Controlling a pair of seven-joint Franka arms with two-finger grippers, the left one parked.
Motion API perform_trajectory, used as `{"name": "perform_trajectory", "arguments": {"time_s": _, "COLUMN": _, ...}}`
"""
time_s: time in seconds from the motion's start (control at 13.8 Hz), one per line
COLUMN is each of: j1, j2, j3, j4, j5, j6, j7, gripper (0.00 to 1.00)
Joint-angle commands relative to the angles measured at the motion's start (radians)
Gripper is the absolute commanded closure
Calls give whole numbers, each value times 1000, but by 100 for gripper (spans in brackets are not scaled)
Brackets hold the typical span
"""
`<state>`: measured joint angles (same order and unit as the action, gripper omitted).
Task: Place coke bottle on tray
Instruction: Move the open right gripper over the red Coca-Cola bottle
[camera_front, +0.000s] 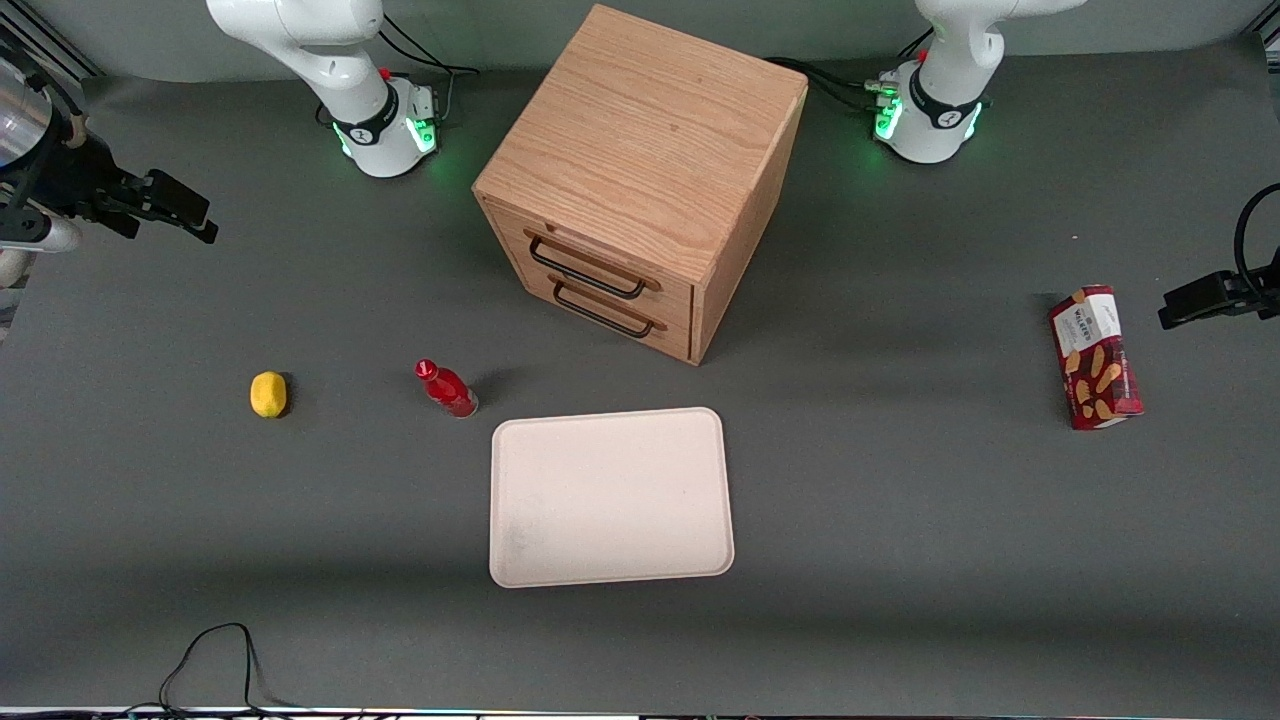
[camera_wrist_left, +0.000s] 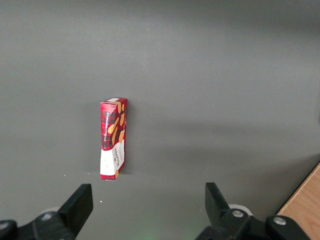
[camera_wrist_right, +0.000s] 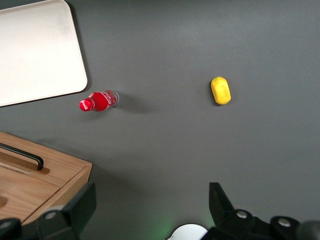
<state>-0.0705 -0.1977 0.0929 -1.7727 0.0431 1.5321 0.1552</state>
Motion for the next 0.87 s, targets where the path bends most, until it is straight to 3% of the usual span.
{"name": "perform_trajectory", "arguments": {"time_s": 0.0, "j1": 6, "j2": 9, "j3": 2, "j4": 32, "j5": -15, "j6": -20, "j7": -6, "gripper": 0}}
{"name": "perform_trajectory", "arguments": {"time_s": 0.36, "j1": 24, "j2": 43, "j3": 76, "j4": 64, "j5": -11, "j6": -20, "j7": 79, "gripper": 0}}
{"name": "perform_trajectory", "arguments": {"time_s": 0.8, "j1": 31, "j2": 262, "j3": 183, "j4": 248, "j5": -5, "j6": -13, "j7": 156, "gripper": 0}}
